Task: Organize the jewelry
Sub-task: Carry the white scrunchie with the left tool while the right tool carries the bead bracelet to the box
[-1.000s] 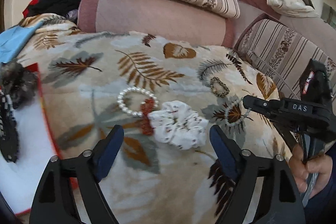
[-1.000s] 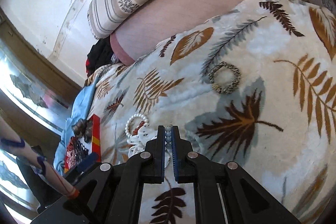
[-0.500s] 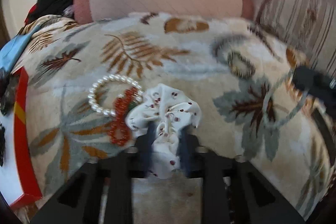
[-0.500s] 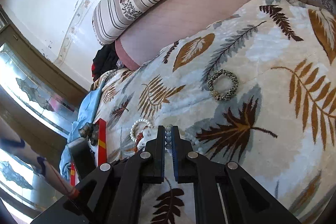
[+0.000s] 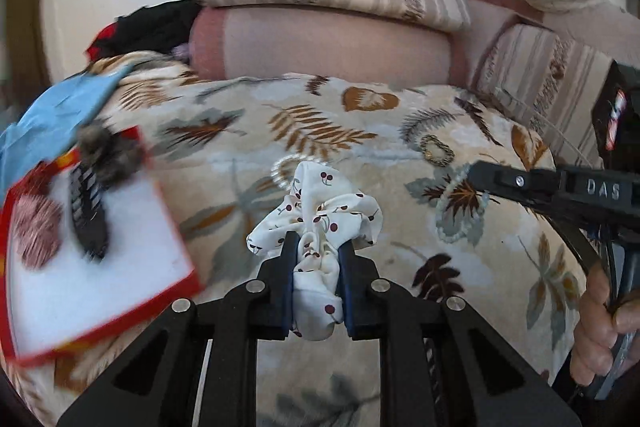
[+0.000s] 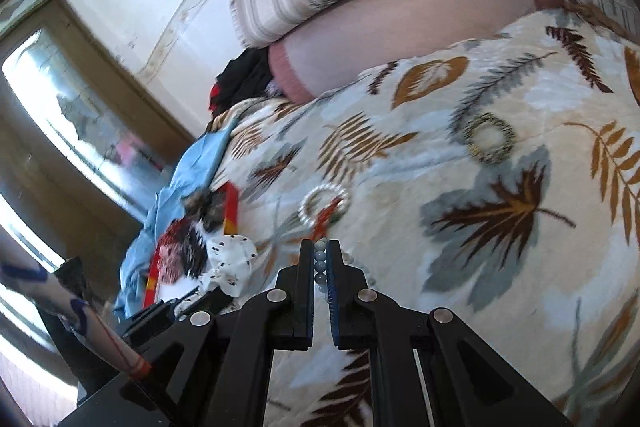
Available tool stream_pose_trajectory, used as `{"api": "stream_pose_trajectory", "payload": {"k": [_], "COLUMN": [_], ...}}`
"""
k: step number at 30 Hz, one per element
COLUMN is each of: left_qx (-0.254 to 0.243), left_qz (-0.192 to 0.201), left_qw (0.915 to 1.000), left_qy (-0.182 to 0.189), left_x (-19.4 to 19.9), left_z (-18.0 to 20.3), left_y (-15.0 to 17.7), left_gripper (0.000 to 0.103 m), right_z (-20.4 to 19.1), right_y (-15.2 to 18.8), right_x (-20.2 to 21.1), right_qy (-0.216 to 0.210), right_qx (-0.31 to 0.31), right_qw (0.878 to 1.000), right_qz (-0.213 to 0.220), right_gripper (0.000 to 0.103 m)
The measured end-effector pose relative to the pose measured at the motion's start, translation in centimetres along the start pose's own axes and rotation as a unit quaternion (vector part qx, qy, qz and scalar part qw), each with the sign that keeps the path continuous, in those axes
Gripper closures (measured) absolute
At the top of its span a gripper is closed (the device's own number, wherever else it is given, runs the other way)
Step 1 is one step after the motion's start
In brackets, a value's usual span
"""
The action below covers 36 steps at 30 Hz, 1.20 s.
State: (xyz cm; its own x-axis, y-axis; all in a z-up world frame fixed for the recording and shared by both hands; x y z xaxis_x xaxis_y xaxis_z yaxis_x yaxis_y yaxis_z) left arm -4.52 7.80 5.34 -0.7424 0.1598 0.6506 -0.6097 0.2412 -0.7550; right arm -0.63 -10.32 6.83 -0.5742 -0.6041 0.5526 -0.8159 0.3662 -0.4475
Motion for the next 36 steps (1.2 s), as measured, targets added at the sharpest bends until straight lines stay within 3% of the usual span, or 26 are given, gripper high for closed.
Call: {"api": "stream_pose_trajectory", "payload": {"k": [4,9,24,36], "left_qx": [0.004,0.012,0.021,0.006], "left_qz": [0.004,0.013,0.02,0.047], "left_qw": [1.0,0.9998,0.9995,0.9987], "left_qy": [-0.003,0.004,-0.01,-0.018], "left_x": [-0.2,-0.5,-0.8,0.9], "left_z": [-0.7,-1.8,-3.4,-3.7], "left_y": [1.7,2.0,1.7,1.3], "left_gripper": [0.085,0.085,0.085,0.085], "right_z": [-1.5,-1.2,-2.1,-3.3], "right_y": [3.0,4.0,3.9,5.5], "right_x": [-0.6,-2.0,-2.2,-1.8], "right_qy": [0.048,0.062,0.034,0.046], "right_qx": [0.062,0.073,0.092,0.078], "right_qw": [0.997,0.995,0.995,0.996], "right_qz": [0.011,-0.003,0.01,0.014], "right_gripper": [0.096,0.096,0.096,0.096]}}
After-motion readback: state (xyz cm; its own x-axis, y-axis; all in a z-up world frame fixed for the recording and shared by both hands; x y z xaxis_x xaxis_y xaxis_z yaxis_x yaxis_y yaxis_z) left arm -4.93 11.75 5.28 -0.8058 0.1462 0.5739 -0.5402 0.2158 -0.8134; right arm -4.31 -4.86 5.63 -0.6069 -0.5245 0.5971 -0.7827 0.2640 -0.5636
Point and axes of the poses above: each gripper's, at about its wrist camera, not at the fingertips, and x roughly against the way its jaws point, z to its right, y to its underside, the point moved 4 cm from there along -x, roughly the way its jaws point, and after that the axes turned 15 degrees about -x, right-handed, at the moved point
